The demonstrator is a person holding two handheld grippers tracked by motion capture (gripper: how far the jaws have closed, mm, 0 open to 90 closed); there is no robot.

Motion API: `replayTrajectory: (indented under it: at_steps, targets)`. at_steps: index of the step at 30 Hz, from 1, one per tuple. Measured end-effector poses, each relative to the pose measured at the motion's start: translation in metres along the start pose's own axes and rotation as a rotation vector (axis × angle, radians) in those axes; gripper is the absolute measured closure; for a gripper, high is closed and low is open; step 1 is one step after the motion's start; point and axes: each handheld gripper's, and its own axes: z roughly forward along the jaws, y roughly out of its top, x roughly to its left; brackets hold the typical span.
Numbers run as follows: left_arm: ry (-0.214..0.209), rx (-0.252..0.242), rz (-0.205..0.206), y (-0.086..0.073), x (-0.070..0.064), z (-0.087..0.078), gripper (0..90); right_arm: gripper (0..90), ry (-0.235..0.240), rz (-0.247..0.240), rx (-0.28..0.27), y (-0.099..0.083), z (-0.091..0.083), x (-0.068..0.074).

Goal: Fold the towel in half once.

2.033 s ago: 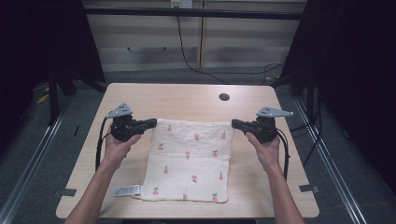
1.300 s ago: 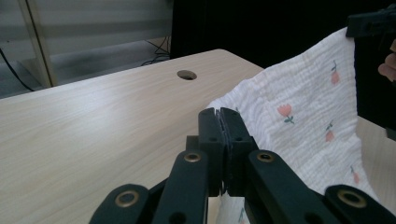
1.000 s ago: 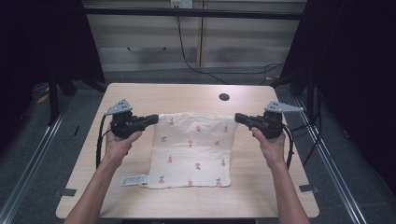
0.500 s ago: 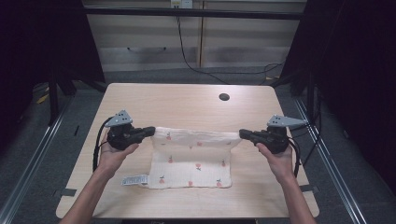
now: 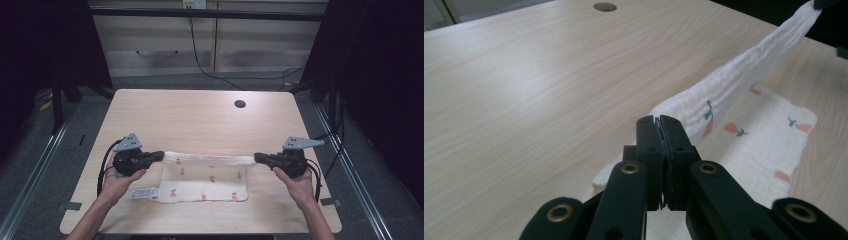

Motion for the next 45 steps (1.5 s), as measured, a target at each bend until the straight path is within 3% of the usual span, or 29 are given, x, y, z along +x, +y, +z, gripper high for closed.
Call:
replayTrajectory:
  at_steps: [5,14,17,20,26,30,37,41,45]
  targets:
    - [-0.014,0.002,-0.024,-0.015,-0.004,-0.004,88.3,89.2,0.014,0.004,0.032,-0.01,0.004,0.005]
    - [-0.048,0.07,-0.017,-0.043,-0.013,0.0,88.1,89.1,0.035,0.033,0.099,-0.038,0.015,0.007]
    - [-0.063,0.073,-0.034,-0.049,-0.017,0.002,87.5,89.0,0.036,0.043,0.121,-0.045,0.015,0.008]
    - [-0.06,0.114,0.003,-0.053,-0.025,0.004,86.3,88.4,0.042,0.052,0.151,-0.052,0.016,0.009]
    - [-0.099,0.087,0.009,-0.052,-0.025,-0.001,81.0,82.8,0.033,0.025,0.228,-0.061,0.021,0.013]
    - [-0.091,0.069,-0.006,-0.051,-0.021,-0.003,79.3,78.4,0.043,0.032,0.217,-0.06,0.019,0.012]
    - [-0.079,0.106,-0.022,-0.05,-0.016,0.011,73.2,74.8,0.065,0.037,0.176,-0.053,0.018,0.014]
    - [-0.057,0.119,-0.034,-0.044,-0.008,0.023,71.8,76.2,0.047,0.029,0.144,-0.042,0.018,0.009]
    - [-0.05,0.147,-0.031,-0.035,-0.001,0.038,72.5,81.7,0.022,0.02,0.153,-0.032,0.031,-0.003]
